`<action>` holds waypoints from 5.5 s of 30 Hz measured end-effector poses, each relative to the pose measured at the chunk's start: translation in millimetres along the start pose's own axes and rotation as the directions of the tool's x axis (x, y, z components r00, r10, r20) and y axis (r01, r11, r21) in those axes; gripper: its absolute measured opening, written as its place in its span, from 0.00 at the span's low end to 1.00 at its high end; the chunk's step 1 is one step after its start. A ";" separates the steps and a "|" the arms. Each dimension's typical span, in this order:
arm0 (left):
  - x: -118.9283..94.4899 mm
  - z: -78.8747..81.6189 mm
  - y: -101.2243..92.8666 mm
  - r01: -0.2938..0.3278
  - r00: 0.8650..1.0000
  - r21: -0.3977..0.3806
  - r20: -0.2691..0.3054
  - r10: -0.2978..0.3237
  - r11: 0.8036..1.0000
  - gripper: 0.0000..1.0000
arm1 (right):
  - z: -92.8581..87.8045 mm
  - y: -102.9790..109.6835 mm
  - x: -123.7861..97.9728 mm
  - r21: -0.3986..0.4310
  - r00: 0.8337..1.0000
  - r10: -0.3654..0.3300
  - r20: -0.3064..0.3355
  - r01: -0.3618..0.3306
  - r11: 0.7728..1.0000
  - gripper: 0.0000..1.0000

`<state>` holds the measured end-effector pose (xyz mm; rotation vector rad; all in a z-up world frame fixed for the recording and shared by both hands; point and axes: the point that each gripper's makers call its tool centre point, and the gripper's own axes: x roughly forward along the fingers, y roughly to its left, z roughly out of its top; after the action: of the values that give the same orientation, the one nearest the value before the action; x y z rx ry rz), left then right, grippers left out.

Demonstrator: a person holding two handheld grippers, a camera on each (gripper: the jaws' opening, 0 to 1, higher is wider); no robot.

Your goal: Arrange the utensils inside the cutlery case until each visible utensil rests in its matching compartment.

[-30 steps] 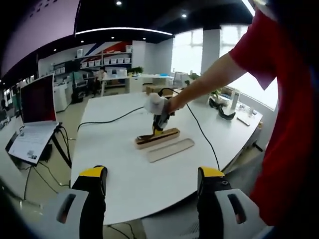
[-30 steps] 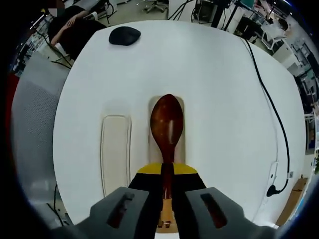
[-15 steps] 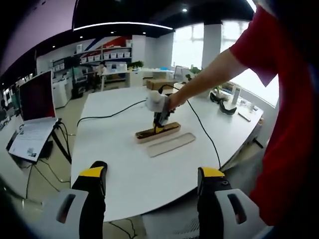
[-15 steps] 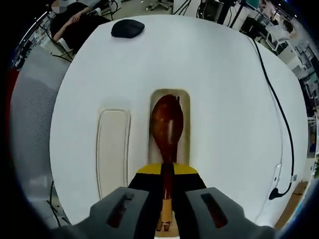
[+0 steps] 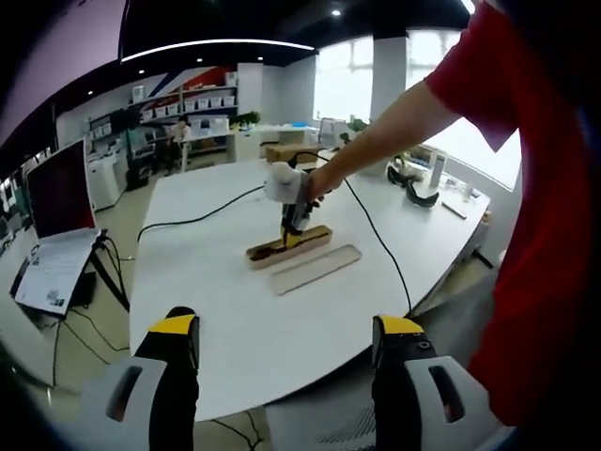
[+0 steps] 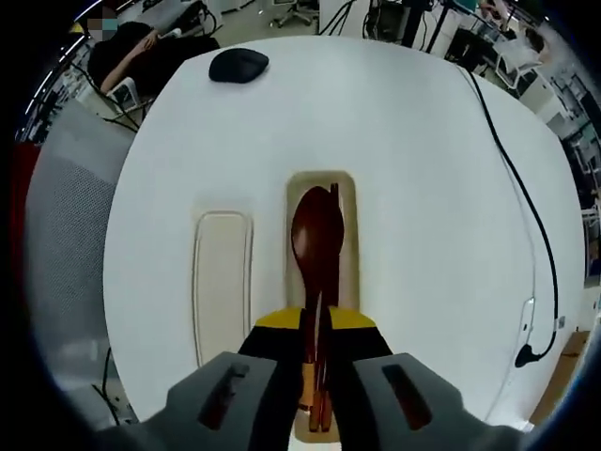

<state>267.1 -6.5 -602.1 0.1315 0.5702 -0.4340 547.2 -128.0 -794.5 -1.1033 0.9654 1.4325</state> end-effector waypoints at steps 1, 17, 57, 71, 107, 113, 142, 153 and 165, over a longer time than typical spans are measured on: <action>0.0 0.5 0.0 0.001 1.000 0.003 0.001 -0.001 1.000 0.77 | -1.5 -0.8 -1.7 -0.003 1.000 -0.009 0.000 0.009 1.000 0.05; 6.5 6.5 -22.9 0.059 0.998 0.058 -0.016 -0.058 0.997 0.75 | -31.0 20.0 -45.5 -0.046 0.998 -0.064 0.010 0.064 0.997 0.18; 75.7 22.5 12.7 0.119 0.993 0.048 0.014 -0.120 0.992 0.80 | -88.6 64.8 -128.0 0.462 0.870 -0.403 0.285 0.244 0.853 0.64; 137.8 -20.5 17.5 0.180 0.975 0.077 -0.145 -0.168 0.981 0.96 | -104.0 97.1 -116.6 0.542 0.848 -0.457 0.269 0.259 0.799 0.58; 240.9 -70.5 17.5 0.204 0.927 0.055 -0.333 -0.174 0.977 0.83 | -119.9 105.0 -43.3 0.641 0.885 -0.433 0.173 0.232 0.731 0.61; 243.6 -70.4 17.1 0.192 0.934 0.051 -0.317 -0.166 0.980 0.81 | -115.3 104.1 -41.0 0.668 0.876 -0.435 0.207 0.198 0.717 0.61; 294.1 -51.2 1.8 0.297 0.917 0.225 -0.340 -0.211 0.928 0.64 | -131.8 93.9 -11.7 0.567 0.922 -0.335 0.193 0.173 0.805 0.44; 299.3 -53.4 3.0 0.305 0.905 0.235 -0.372 -0.204 0.923 0.58 | -128.8 93.5 -11.0 0.531 0.923 -0.308 0.232 0.145 0.835 0.43; 284.0 -67.1 -11.3 0.390 0.888 0.351 -0.388 -0.246 0.851 0.46 | -118.6 110.0 -10.5 0.403 0.946 -0.168 0.276 0.045 0.914 0.38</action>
<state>443.4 -103.2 -813.9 0.5388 0.8300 -0.8765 454.2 -259.3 -813.9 -0.6058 0.9015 1.2060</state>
